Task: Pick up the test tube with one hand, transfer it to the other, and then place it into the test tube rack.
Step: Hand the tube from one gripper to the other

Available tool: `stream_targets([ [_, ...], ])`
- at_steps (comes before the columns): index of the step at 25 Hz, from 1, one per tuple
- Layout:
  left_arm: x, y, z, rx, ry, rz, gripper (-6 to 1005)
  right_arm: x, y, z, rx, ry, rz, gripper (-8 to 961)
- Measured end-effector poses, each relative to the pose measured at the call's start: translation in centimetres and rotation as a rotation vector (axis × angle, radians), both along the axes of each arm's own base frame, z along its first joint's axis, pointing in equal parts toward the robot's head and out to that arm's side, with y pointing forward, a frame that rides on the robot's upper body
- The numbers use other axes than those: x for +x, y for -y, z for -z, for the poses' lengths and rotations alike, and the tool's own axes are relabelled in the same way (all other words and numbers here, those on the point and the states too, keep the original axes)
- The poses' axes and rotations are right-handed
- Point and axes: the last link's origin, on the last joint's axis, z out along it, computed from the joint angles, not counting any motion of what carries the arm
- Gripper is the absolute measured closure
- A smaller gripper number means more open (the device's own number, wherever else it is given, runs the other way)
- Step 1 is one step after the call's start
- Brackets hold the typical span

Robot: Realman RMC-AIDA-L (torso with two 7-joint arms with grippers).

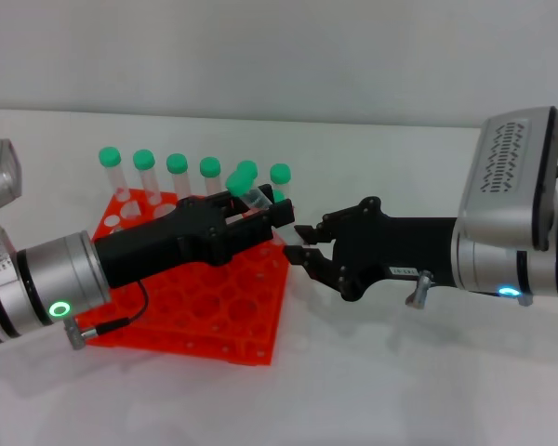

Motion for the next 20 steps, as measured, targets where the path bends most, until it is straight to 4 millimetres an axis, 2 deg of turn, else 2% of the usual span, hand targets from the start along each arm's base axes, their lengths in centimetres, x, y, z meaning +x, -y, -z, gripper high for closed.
stream_targets([
  [9,0.04,-0.01,0.13,-0.02,0.006,-0.015,535,-0.19,-0.13,0.3,0.015,0.011,-0.007,765],
  [20,-0.35,0.34,0.14,-0.01,0.024,-0.036,730,0.03,-0.1,0.42,0.024,0.019,-0.015,764],
])
